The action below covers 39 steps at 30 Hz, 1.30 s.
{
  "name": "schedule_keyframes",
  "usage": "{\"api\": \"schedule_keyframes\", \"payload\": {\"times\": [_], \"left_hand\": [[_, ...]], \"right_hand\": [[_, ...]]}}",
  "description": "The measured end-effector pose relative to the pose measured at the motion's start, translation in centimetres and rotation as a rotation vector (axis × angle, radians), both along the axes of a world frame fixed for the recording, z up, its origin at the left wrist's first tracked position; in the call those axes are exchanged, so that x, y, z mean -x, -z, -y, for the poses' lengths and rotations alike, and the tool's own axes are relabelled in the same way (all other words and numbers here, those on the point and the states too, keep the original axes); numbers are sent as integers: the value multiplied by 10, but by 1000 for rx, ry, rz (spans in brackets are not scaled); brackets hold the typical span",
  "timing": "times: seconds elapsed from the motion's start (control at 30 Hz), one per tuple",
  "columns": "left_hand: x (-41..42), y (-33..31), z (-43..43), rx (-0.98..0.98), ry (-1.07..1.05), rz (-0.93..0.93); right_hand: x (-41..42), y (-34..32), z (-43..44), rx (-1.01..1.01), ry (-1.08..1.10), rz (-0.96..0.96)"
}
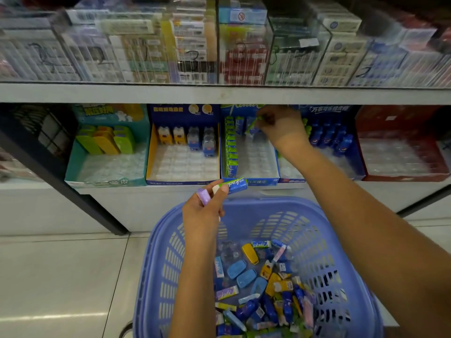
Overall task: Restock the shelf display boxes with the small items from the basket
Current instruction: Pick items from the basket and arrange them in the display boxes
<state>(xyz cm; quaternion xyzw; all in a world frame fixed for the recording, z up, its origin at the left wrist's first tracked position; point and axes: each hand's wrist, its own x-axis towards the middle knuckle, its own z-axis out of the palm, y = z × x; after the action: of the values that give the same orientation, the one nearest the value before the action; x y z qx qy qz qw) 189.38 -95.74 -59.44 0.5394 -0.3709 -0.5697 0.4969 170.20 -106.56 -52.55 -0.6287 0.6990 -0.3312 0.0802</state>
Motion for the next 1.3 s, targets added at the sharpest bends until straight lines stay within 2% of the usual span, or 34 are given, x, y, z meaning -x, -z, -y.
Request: {"api": "schedule_keyframes", "payload": {"times": [0.27, 0.53, 0.77, 0.97, 1.1, 1.3], "left_hand": [[-4, 4, 3, 24, -30, 52], [-2, 1, 5, 7, -36, 38], [0, 0, 5, 2, -34, 27], [1, -2, 5, -5, -49, 32], [0, -2, 5, -16, -41, 35], [0, -7, 2, -47, -51, -37]], "right_hand": [[-12, 0, 32, -152, -118, -129], [-3, -11, 45, -345, -202, -110], [-12, -3, 49, -331, -216, -204], [-11, -10, 48, -343, -244, -195], [-10, -7, 48, -295, -129, -191], [-15, -8, 51, -360, -55, -236]]}}
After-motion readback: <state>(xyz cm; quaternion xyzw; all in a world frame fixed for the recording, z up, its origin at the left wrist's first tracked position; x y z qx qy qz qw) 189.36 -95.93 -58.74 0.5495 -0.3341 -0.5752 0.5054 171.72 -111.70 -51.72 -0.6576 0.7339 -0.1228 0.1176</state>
